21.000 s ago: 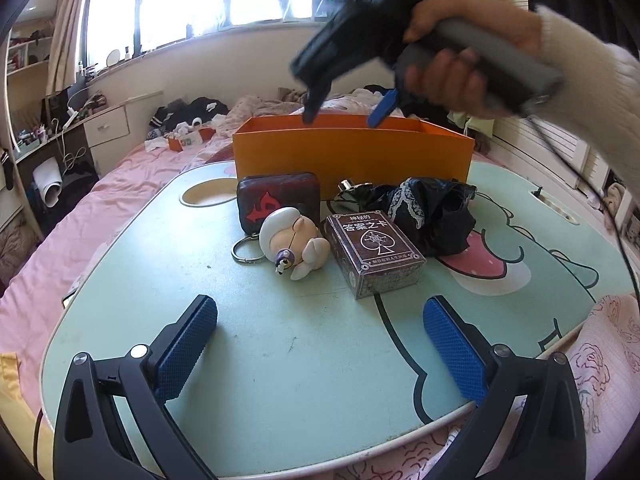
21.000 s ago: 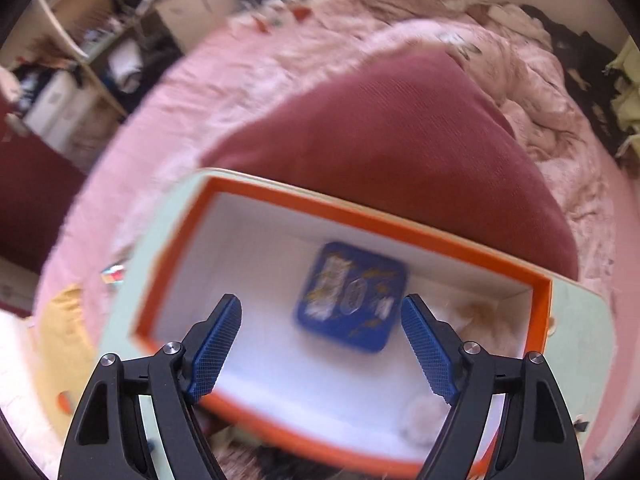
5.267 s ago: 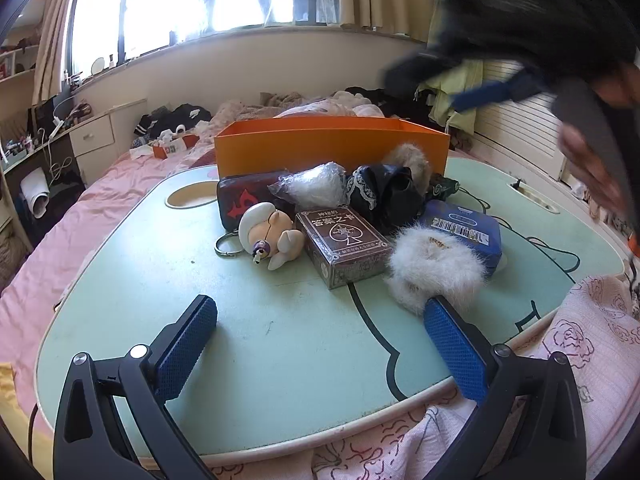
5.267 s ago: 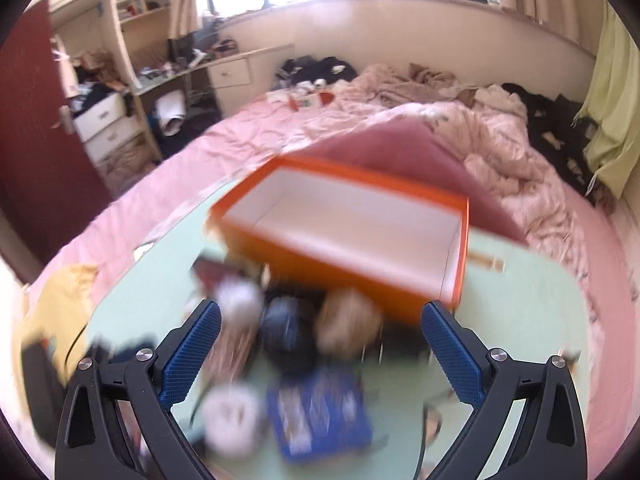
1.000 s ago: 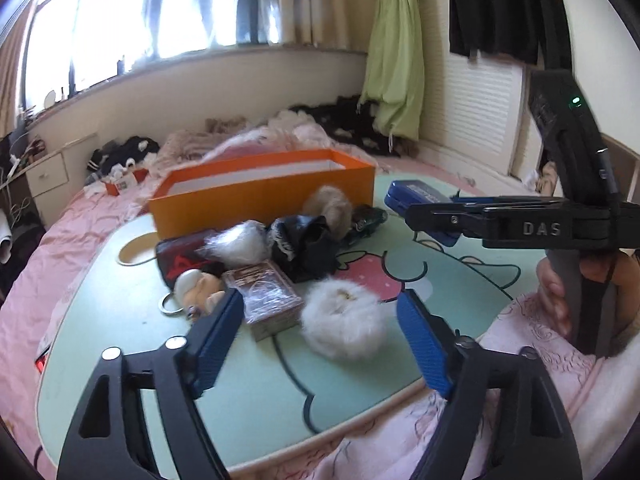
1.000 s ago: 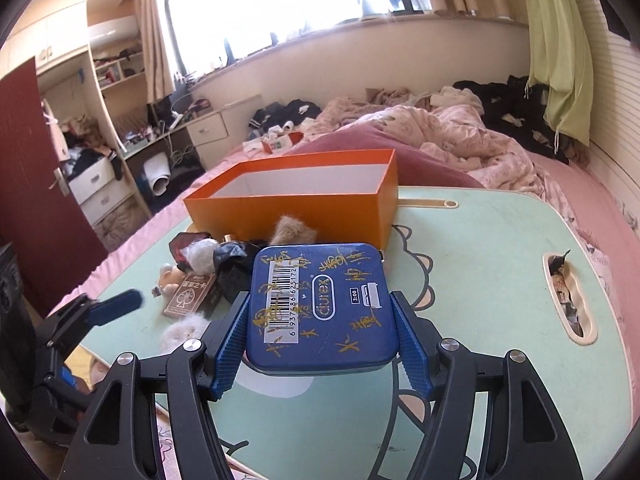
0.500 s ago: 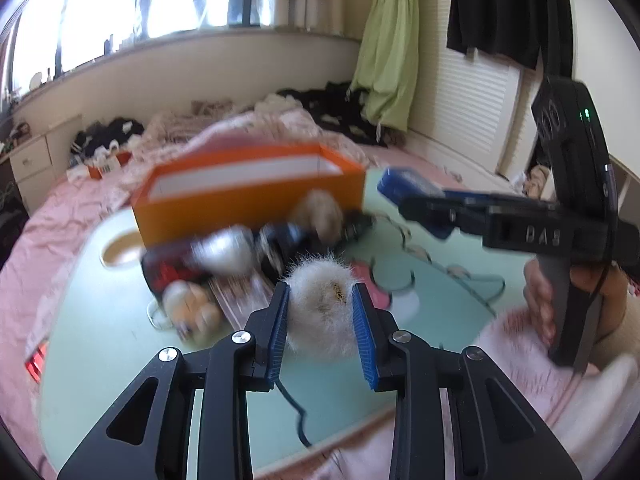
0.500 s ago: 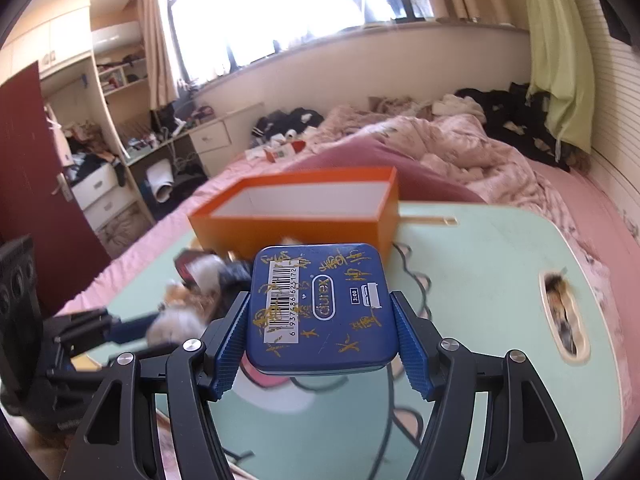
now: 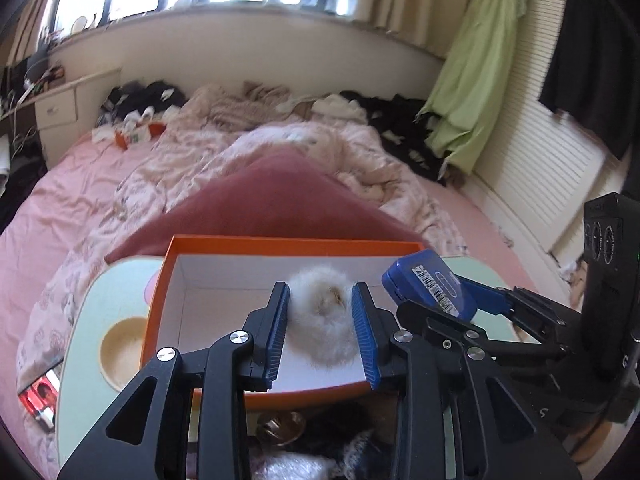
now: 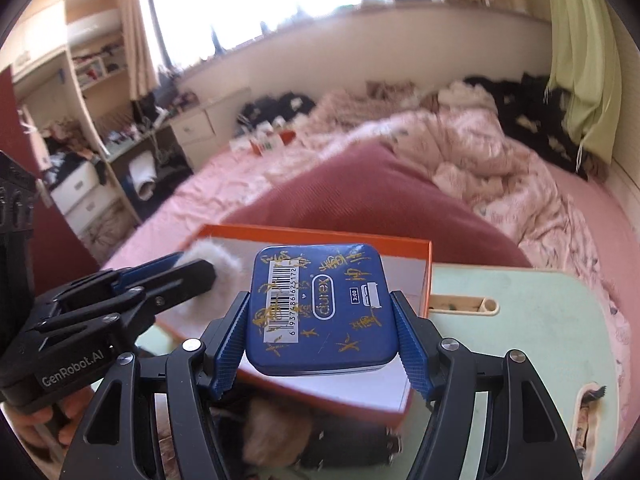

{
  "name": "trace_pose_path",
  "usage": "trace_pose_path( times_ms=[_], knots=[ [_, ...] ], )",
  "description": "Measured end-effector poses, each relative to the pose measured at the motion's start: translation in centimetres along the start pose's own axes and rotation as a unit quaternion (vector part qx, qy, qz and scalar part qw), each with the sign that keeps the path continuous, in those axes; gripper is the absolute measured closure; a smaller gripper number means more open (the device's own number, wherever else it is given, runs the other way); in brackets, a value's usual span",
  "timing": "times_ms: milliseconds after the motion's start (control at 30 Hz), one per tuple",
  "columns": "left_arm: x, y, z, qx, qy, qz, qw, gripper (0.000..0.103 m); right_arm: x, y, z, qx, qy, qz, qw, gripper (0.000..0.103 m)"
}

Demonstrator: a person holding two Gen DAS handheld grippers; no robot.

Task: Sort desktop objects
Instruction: 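Lower the tin and pompom into the orange box and open both grippers, then withdraw both grippers from the box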

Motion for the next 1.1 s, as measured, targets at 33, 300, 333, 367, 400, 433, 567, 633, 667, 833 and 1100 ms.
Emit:
trace_pose_path(
  times_ms=[33, 300, 333, 367, 400, 433, 567, 633, 667, 833, 1100],
  knots=[
    [0.3, 0.2, -0.2, 0.006, -0.007, -0.005, 0.9999, 0.067, 0.1, 0.5, 0.2, 0.000, 0.002, -0.006, 1.000, 0.036],
    [1.0, -7.1, -3.3, 0.063, -0.066, 0.081, 0.9926, 0.029, 0.6, -3.0, 0.4, -0.022, 0.014, 0.027, 0.999, 0.030],
    [1.2, -7.9, -3.9, 0.060, -0.073, 0.082, 0.9921, 0.029, 0.8, -3.8, 0.2, -0.028, 0.013, 0.030, 0.999, 0.027],
    [1.9, -8.9, -4.6, 0.049, -0.077, 0.080, 0.9926, 0.029, 1.3, -4.8, 0.0, -0.035, 0.011, 0.032, 0.999, 0.027],
    [2.5, -9.5, -5.0, 0.039, -0.073, 0.076, 0.9936, 0.028, 1.8, -5.5, -0.3, -0.040, 0.008, 0.030, 0.999, 0.026],
    [3.5, -10.1, -5.1, 0.025, -0.059, 0.069, 0.9956, 0.028, 2.4, -6.0, -0.6, -0.045, 0.004, 0.027, 0.999, 0.025],
    [8.4, -10.5, -4.4, -0.013, -0.015, 0.022, 0.9996, 0.028, 6.0, -7.3, -2.0, -0.046, -0.029, -0.008, 0.998, 0.025],
    [11.5, -10.1, -3.3, -0.006, -0.011, -0.007, 0.9999, 0.028, 8.2, -7.3, -2.6, -0.040, -0.046, -0.032, 0.998, 0.025],
    [12.7, -9.8, -2.7, -0.006, -0.009, -0.018, 0.9998, 0.028, 9.2, -7.2, -2.8, -0.034, -0.055, -0.043, 0.997, 0.025],
    [15.8, -8.1, -0.7, -0.052, 0.024, -0.044, 0.9973, 0.028, 13.3, -5.5, -2.5, -0.001, -0.071, -0.106, 0.992, 0.025],
    [16.8, -7.2, -0.3, -0.099, 0.059, 0.012, 0.9933, 0.010, 15.0, -4.6, -2.2, 0.035, -0.094, -0.117, 0.988, 0.000]
  ],
)
Point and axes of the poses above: each gripper's, at about its wrist camera, not at the fingertips, and y roughly the way its jaws point, z to its right, x to its underside, the point moved 6 cm from there along y, roughly the way its jaws point, and after that the axes turned 1 degree about y, right-handed, at the moved point
